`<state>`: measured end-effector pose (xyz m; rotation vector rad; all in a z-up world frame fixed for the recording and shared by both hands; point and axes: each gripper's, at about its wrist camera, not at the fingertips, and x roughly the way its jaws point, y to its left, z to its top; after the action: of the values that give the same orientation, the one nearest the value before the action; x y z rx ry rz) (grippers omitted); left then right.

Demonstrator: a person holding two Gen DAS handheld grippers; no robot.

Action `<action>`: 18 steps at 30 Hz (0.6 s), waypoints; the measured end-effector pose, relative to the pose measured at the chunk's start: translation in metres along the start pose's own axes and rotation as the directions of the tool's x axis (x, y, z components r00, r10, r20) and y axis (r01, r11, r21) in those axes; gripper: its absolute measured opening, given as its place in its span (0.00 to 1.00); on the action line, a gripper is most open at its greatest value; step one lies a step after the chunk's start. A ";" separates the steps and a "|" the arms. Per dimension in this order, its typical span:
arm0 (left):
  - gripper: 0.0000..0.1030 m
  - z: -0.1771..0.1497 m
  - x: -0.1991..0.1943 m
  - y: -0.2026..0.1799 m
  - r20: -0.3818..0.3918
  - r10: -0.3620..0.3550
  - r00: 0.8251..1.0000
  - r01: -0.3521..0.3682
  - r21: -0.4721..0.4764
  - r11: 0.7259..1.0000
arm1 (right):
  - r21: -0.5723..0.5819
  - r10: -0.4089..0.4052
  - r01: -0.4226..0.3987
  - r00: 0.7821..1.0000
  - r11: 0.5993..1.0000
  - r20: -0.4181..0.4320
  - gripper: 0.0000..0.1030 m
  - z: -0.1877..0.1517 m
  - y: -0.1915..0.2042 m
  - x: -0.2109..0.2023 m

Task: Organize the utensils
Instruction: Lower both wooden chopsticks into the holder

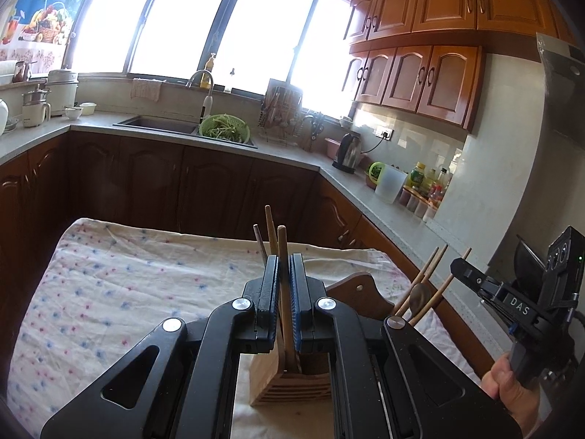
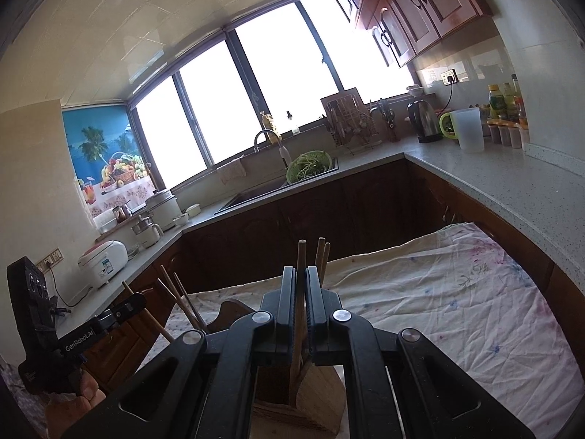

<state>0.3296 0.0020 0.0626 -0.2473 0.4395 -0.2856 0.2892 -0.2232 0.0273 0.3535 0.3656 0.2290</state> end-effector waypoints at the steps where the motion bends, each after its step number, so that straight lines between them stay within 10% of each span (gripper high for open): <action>1: 0.05 0.000 0.000 -0.001 -0.001 0.001 1.000 -0.001 0.003 1.000 | -0.001 -0.002 0.002 1.000 1.000 -0.001 0.05 0.000 0.000 0.000; 18: 0.05 0.002 0.005 0.002 -0.025 0.004 1.000 -0.004 -0.001 1.000 | 0.030 -0.013 0.014 0.999 0.999 -0.030 0.06 -0.004 -0.005 0.004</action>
<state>0.3350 0.0026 0.0615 -0.2445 0.4646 -0.2852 0.2923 -0.2252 0.0206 0.3781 0.4008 0.2155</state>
